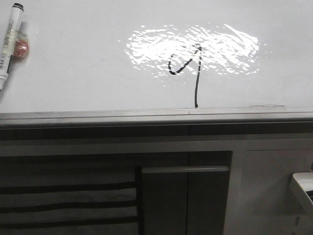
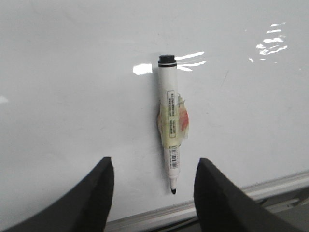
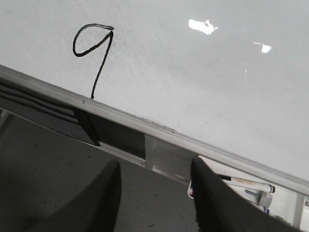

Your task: Write number 9 on whiteboard

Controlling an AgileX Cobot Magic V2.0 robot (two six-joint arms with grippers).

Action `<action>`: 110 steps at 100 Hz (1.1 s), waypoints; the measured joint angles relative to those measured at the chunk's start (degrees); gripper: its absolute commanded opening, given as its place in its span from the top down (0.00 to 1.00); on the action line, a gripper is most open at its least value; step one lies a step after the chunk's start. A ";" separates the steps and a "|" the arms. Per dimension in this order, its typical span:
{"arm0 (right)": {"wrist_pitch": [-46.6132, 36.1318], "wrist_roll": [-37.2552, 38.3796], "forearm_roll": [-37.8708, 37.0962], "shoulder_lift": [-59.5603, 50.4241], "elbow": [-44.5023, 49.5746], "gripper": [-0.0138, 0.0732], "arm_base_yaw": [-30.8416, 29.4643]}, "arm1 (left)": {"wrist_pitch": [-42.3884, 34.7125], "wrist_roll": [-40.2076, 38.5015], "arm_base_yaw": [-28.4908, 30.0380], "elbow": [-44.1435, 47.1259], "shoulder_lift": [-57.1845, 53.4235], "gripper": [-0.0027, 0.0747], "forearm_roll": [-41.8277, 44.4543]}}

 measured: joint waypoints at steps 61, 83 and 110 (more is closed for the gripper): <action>-22.24 2.33 2.47 -21.50 27.75 0.92 0.00 | -9.89 0.64 0.00 25.51 -24.66 0.99 1.60; -22.48 2.33 2.47 -21.58 28.01 0.92 0.00 | -10.74 0.64 0.00 25.63 -24.66 0.99 1.60; -22.48 2.37 2.47 -21.58 28.11 0.92 0.00 | -10.92 0.67 0.00 25.63 -24.66 0.99 1.60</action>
